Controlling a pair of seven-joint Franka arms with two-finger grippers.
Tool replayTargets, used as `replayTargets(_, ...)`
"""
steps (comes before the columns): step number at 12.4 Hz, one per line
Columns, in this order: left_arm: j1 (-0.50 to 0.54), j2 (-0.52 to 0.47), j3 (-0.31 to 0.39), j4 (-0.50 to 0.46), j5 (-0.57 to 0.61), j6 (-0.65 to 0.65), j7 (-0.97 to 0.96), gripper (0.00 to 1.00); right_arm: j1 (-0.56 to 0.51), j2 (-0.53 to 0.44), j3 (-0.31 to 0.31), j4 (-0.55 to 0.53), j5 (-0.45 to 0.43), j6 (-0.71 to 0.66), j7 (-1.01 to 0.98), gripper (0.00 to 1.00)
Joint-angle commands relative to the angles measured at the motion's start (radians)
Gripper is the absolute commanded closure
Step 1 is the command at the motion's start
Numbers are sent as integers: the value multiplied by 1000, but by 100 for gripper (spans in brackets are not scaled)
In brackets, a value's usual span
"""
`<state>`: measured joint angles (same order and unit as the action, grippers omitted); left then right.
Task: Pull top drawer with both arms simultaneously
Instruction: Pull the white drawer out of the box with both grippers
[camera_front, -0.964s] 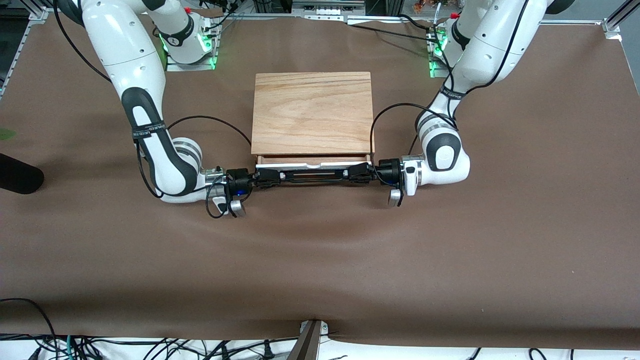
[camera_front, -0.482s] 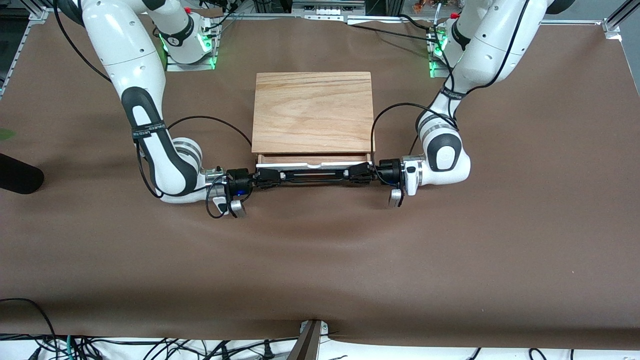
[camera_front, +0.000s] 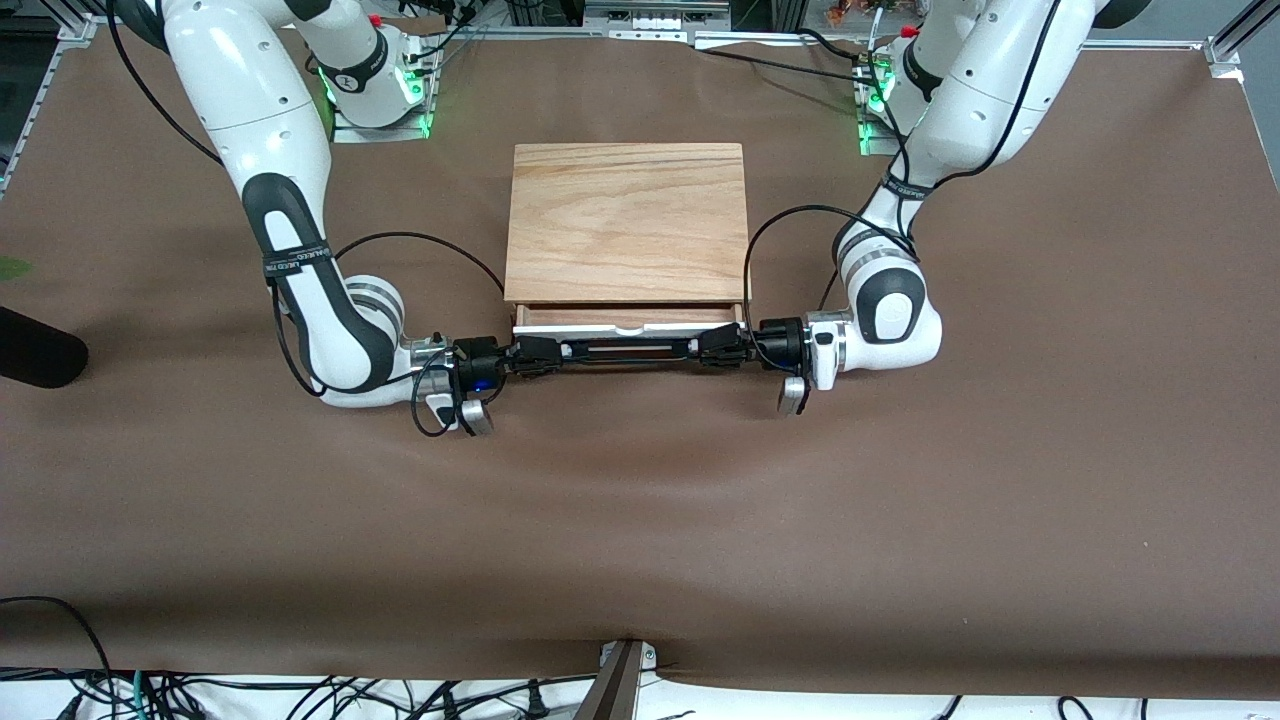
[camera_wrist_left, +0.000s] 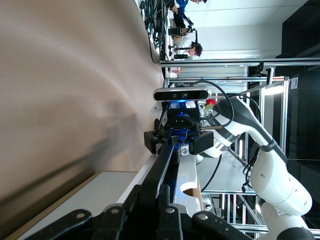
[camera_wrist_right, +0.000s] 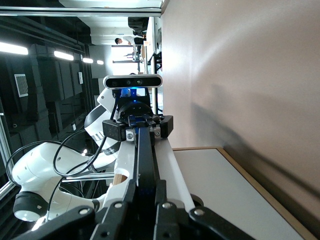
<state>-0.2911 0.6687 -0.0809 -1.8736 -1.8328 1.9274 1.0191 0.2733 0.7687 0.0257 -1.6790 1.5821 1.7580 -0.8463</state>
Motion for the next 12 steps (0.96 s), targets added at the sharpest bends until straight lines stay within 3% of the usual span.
replayTargets(1,13,-31,6,31,-103,-18,7,100,-42,-37,17,44,43,-61,115,100)
replayTargets(12,18,-21,23,68,-94,-16,-62,100,-51,-32,16,61,47,-65,124,100)
